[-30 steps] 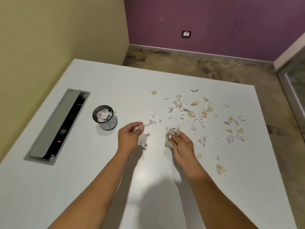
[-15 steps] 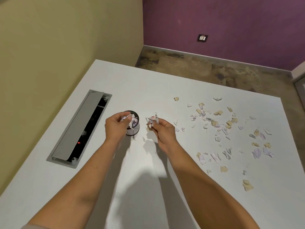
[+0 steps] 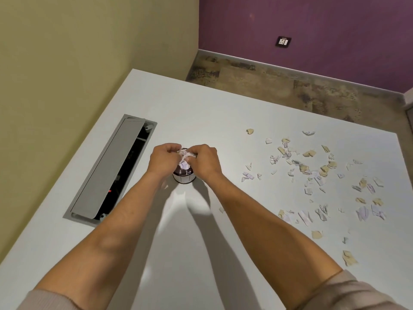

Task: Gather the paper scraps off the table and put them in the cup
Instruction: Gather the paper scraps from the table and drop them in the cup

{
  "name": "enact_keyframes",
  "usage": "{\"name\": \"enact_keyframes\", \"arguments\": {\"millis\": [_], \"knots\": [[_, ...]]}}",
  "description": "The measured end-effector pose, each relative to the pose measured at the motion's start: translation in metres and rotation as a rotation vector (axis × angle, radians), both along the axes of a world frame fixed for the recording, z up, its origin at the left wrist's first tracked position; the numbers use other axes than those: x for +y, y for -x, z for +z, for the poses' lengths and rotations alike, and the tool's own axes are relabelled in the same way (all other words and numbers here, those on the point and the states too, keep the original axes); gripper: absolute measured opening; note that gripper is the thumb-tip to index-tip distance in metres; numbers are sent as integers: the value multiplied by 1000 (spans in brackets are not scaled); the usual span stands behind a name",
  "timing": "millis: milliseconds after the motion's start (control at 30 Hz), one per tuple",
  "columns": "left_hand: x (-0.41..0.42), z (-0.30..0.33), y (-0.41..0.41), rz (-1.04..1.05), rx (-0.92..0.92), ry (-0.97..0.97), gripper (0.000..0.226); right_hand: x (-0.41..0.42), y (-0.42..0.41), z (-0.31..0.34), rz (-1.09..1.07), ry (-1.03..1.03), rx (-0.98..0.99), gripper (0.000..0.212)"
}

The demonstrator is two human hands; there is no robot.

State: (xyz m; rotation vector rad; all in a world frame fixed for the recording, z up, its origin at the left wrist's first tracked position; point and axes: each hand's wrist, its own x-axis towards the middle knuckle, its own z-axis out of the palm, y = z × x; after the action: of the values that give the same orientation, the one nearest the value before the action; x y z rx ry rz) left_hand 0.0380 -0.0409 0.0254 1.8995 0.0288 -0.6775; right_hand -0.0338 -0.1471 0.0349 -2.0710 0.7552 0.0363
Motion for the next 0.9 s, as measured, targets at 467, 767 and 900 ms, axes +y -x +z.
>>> {"name": "enact_keyframes", "arguments": {"millis": [467,767,900], "knots": [[-3,21,5,-317,-394,-378,33,-6,10,-5,91,15,-77,32],[-7,16,18,-444,-603,-447,30,-7,14,-14,90,28,-136,43],[-9,2,19,-498,-592,-526,11,-12,20,-18,49,-9,-154,41]]}}
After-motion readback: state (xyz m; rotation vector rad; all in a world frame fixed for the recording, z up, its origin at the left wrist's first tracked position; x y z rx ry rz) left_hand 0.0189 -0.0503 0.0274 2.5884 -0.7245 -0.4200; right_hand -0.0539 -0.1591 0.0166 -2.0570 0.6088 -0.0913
